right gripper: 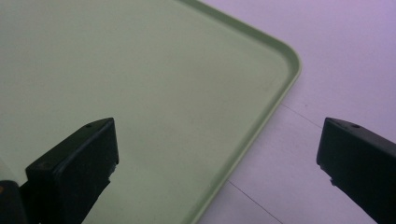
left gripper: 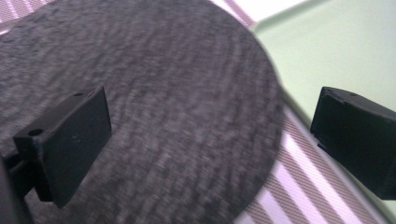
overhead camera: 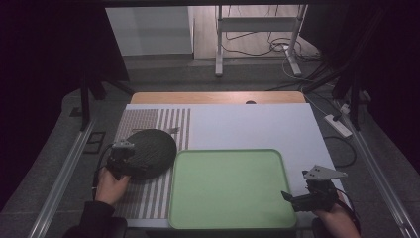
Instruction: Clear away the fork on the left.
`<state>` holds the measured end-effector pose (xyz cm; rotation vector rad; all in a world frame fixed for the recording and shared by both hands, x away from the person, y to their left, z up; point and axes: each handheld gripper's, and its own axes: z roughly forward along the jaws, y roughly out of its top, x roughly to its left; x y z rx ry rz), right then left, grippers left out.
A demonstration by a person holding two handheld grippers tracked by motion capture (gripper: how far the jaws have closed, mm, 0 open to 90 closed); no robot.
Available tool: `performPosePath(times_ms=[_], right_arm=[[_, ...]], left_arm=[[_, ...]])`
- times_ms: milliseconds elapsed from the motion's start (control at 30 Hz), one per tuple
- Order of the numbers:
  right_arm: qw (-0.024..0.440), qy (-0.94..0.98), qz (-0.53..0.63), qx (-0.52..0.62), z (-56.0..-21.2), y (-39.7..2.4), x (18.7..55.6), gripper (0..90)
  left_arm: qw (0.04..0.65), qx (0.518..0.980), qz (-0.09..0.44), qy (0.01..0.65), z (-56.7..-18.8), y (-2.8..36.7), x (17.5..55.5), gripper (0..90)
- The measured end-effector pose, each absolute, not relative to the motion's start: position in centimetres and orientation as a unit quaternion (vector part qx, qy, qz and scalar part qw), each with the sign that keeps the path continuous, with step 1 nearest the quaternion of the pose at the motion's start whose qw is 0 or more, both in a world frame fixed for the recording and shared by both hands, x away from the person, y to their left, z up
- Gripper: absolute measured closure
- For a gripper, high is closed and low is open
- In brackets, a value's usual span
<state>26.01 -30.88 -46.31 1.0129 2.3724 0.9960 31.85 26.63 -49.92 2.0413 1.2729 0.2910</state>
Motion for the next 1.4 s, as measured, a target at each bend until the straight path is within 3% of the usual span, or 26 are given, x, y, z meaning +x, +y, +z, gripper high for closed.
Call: performPosePath(times_ms=[700, 1400], right_arm=[[0.186, 0.844, 0.352, 0.359, -46.4, -30.8, 26.1, 0.0], [0.183, 0.850, 0.349, 0.350, -46.4, -30.7, 26.1, 0.0]], left_arm=[[0.309, 0.789, 0.120, 0.518, -50.3, 27.4, 38.6, 0.0], [0.313, 0.776, 0.104, 0.537, -50.5, 28.2, 44.5, 0.0]])
